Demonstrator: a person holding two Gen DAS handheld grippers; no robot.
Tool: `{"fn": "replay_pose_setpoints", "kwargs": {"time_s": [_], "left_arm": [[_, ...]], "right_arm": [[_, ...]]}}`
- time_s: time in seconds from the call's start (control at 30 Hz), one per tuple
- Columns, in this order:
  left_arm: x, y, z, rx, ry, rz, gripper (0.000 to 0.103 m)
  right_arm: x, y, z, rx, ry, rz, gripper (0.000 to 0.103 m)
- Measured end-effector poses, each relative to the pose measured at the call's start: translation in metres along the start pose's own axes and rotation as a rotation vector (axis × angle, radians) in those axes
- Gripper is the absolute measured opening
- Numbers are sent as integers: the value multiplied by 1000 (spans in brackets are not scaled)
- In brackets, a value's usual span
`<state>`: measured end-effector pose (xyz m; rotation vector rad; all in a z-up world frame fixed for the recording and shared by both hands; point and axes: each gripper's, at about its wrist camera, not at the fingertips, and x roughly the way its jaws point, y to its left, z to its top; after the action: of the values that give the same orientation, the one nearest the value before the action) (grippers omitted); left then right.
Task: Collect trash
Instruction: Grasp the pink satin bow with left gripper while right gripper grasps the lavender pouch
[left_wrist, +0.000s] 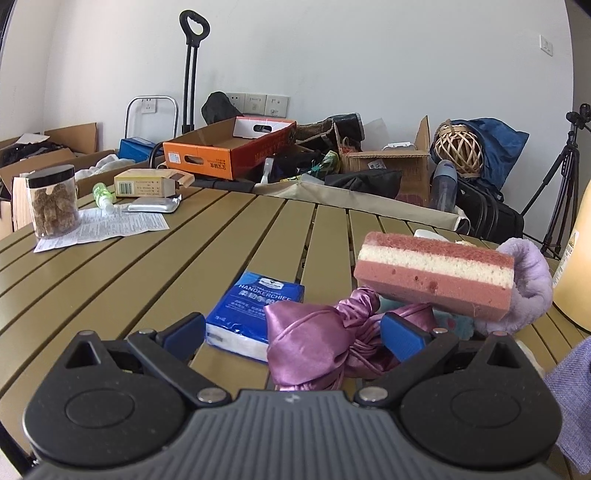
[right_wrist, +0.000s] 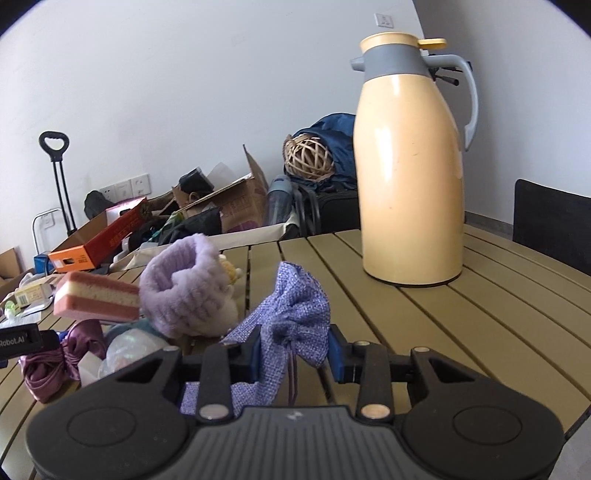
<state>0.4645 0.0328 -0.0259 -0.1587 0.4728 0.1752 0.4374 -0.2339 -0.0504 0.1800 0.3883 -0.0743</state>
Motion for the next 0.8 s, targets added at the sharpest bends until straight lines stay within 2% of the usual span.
{"fn": "replay_pose_setpoints", "kwargs": {"time_s": [0.1, 0.2, 0.33, 0.47, 0.63, 0.8], "left_arm": [[5, -2, 0, -6, 16, -16, 98], [8, -4, -1, -1, 38, -31, 80], [9, -10, -4, 25, 53, -33, 50], [7, -10, -6, 30, 52, -40, 36], [-1, -10, -5, 24, 41, -43, 30], [-15, -5, -1, 21, 6, -47, 29]], "right_arm": [[0, -5, 0, 2, -2, -9, 33], [0, -8, -1, 1, -2, -16, 33], [-1, -11, 0, 6, -3, -19, 33], [-2, -10, -1, 2, -5, -18, 33], [-5, -11, 0, 1, -13, -15, 33], [-10, -12, 0, 1, -27, -7, 34]]}}
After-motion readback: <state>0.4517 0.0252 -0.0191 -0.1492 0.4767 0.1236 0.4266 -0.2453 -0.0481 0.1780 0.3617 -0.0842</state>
